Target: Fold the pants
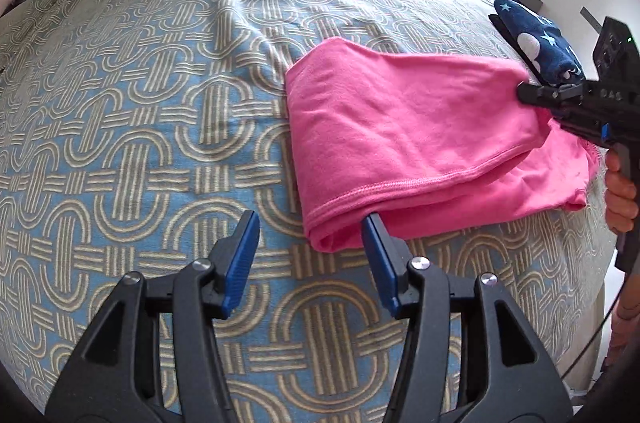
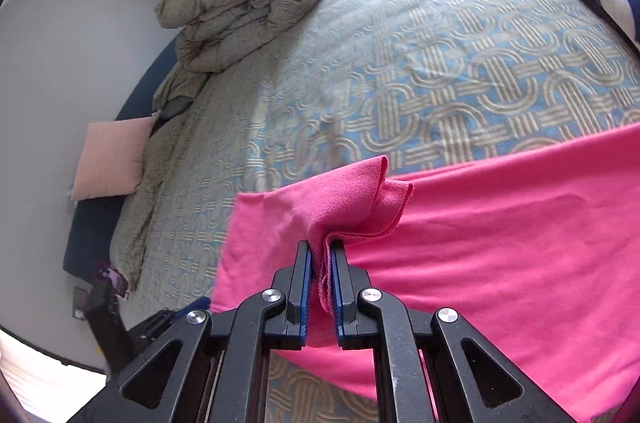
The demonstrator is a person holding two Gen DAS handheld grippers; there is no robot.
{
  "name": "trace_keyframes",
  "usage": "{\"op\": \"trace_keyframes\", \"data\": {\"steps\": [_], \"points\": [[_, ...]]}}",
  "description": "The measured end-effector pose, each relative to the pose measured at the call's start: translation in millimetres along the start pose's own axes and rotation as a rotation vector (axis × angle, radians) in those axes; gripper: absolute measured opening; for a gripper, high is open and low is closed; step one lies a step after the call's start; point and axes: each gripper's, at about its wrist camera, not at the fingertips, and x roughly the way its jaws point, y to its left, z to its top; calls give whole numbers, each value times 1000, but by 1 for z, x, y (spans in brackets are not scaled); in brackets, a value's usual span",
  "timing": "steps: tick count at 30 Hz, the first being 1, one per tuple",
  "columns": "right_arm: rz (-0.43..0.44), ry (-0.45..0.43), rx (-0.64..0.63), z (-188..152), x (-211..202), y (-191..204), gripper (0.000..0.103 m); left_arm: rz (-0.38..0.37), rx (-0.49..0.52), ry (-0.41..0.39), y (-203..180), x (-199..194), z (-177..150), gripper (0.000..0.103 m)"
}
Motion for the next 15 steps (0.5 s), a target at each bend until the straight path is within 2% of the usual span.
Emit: {"op": "trace_keyframes", "data": {"steps": [3, 6, 9, 12, 15], "points": [[-43, 33, 37, -5, 11, -28, 8, -5, 10, -1, -3, -4, 2, 55], [-43, 60, 71, -8, 20, -47, 10, -9, 26, -12, -10, -10, 6, 55], [-64, 75, 57, -11, 24, -50, 15, -35, 19, -25, -14, -12, 18, 55], [-101, 76, 33, -14, 22, -47, 20, -3, 24, -42, -21, -6, 33, 55], [-159, 77, 0, -18, 15, -44, 25, -17, 16, -59, -27, 0, 46, 55]]}}
